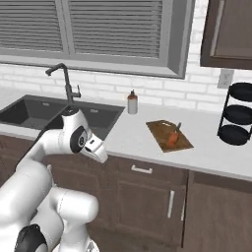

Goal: Pick up the knife from the drawer and place it on the cutting board. Then place the meat from the plate to the cutting board.

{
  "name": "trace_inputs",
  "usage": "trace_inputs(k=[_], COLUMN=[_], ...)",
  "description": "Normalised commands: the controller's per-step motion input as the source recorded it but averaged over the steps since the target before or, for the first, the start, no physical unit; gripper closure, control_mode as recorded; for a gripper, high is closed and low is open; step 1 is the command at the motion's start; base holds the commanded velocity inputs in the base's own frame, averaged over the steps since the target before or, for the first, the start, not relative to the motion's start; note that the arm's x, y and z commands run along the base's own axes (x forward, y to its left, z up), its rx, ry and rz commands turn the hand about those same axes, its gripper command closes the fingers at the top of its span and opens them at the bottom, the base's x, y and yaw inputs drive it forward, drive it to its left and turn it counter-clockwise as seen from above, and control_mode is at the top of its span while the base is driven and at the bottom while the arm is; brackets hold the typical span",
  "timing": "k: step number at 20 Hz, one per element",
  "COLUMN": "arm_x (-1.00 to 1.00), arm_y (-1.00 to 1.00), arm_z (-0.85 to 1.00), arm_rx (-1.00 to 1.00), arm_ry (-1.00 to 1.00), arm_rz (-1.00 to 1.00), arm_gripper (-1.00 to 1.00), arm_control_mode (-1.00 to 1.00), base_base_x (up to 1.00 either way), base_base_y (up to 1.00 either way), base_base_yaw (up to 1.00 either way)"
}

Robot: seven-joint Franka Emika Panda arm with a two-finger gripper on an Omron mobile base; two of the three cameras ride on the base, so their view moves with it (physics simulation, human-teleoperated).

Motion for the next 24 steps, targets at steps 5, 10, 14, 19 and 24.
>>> trace_inputs(k=[5,10,14,19,24], arm_x=[0.00,0.00,0.00,0.00,0.00], arm_y=[0.00,0.00,0.00,0.00,0.00], arm_z=[0.00,0.00,0.00,0.00,0.00], arm_rx=[0.00,0.00,0.00,0.00,0.00], arm_ry=[0.00,0.00,0.00,0.00,0.00], arm_rz=[0.00,0.00,0.00,0.00,0.00], arm_gripper=[-1.00,-1.00,-1.00,-1.00,-1.00], arm_control_mode=[1.00,1.00,1.00,1.00,1.00], base_base_x=[-0.15,-0.04,0.09,0.53,0.73], base_base_y=[1.00,1.00,1.00,1.00,1.00], base_base_yaw=[0.33,0.36,0.30,0.14,-0.04])
